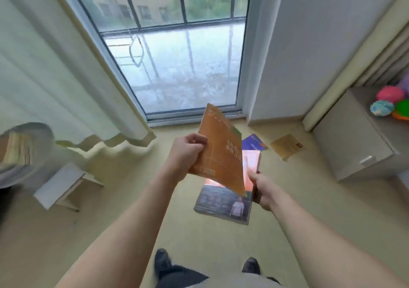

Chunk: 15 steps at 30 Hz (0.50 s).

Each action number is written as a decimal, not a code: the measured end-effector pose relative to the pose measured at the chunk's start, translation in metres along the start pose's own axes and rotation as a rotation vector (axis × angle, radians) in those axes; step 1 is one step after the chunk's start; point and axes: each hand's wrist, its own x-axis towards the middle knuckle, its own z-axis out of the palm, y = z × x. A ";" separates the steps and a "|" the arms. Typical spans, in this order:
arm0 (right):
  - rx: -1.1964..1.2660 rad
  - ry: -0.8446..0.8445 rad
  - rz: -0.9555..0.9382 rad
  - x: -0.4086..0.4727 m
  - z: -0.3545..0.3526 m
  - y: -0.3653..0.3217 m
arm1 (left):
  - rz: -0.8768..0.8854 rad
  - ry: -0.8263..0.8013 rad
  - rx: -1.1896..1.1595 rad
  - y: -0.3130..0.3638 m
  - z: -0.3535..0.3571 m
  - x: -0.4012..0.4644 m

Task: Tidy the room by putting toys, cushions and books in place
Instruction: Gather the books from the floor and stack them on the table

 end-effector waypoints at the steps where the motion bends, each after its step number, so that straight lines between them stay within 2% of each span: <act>1: -0.026 -0.044 -0.010 -0.001 0.029 0.000 | -0.030 0.020 -0.002 -0.007 -0.033 -0.001; 8: -0.109 -0.276 -0.052 -0.008 0.272 0.023 | -0.170 0.200 0.017 -0.076 -0.278 -0.020; 11: -0.184 -0.408 -0.045 -0.020 0.378 0.040 | -0.175 0.291 -0.020 -0.081 -0.361 -0.033; 15: -0.262 -0.524 -0.074 -0.024 0.481 0.054 | -0.188 0.304 -0.064 -0.087 -0.450 -0.036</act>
